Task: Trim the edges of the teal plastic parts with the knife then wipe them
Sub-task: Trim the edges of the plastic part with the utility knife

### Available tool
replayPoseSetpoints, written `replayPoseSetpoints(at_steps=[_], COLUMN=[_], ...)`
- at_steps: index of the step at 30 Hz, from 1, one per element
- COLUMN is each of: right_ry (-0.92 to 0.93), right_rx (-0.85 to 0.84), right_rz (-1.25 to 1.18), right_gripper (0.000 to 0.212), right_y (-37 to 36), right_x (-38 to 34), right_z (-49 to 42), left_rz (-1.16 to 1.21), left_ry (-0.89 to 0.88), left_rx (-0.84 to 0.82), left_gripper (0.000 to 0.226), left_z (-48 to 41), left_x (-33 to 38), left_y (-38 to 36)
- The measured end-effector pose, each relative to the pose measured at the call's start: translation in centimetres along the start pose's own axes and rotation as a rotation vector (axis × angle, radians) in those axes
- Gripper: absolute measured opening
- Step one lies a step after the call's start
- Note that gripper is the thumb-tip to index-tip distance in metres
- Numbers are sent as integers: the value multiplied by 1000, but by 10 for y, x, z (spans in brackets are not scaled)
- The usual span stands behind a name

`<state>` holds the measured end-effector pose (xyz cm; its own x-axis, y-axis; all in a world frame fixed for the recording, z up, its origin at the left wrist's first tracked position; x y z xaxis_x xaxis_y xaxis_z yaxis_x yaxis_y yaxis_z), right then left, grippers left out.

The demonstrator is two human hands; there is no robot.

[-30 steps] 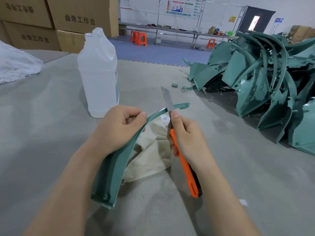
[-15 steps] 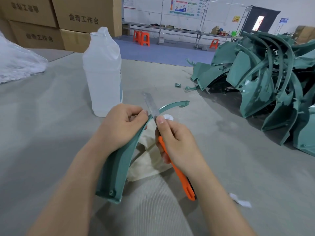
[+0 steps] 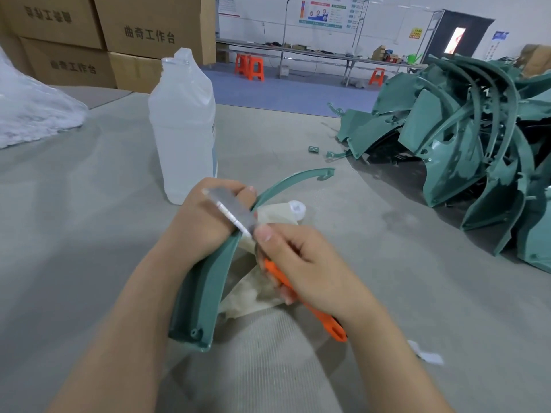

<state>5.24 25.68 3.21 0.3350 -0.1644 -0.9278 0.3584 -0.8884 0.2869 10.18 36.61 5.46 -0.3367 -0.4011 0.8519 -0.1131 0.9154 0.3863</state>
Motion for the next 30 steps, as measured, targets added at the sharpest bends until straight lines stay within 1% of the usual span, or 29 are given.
replayPoseSetpoints(at_steps=[2, 4, 5, 7, 11, 15, 18, 22, 25, 27, 28, 29, 30], right_ry=[-22, -13, -14, -35, -62, -39, -18, -6, 20, 4, -18, -41, -60], right_rx=[112, 273, 327, 371, 358, 322, 254, 166, 55, -16, -12, 35, 121], right_rz=[-91, -41, -3, 50, 109, 95, 111, 59, 85, 58, 14, -32, -65], right_gripper=[46, 50, 49, 49, 50, 52, 53, 50, 49, 48, 47, 46, 47], right_y=[19, 41, 47, 50, 43, 39, 27, 13, 1, -4, -1, 8, 22], right_x=[-1, 0, 1, 6, 11, 8, 6, 6, 3, 1, 1, 1, 3], right_z=[0, 0, 1, 0, -2, -3, -3, -4, -2, -1, -1, -1, -1], left_rz=[8, -17, -24, -44, -43, -29, 1, -12, 10, -2, 6, 21, 20], left_ry=[-44, -45, -42, -44, -48, -43, -26, -13, 18, 24, 5, -14, -26], left_rx=[-27, -33, -34, -31, -31, -37, -25, -22, 6, 8, -6, -21, -31], left_gripper=[36, 36, 36, 38, 37, 35, 38, 47, 44, 43, 44, 44, 39], left_z=[3, 5, 6, 6, 6, 6, 7, 7, 5, 4, 5, 5, 6], left_x=[7, 7, 7, 8, 9, 11, 10, 10, 6, 5, 8, 10, 12], left_y=[-1, -2, -3, -3, -1, -2, 0, 2, 4, 3, 2, 1, 0])
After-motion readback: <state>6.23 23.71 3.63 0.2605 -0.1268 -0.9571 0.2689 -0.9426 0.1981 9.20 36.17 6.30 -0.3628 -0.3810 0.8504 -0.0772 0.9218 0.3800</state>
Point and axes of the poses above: each hand's wrist, its own z-axis away from the middle knuckle, its own y-axis out of the back of the hand, x = y × z, the point moved 10 cm from there along -z, towards the middle knuckle, and after that the axes turned 1 degree about -z, right-handed, at the moved point
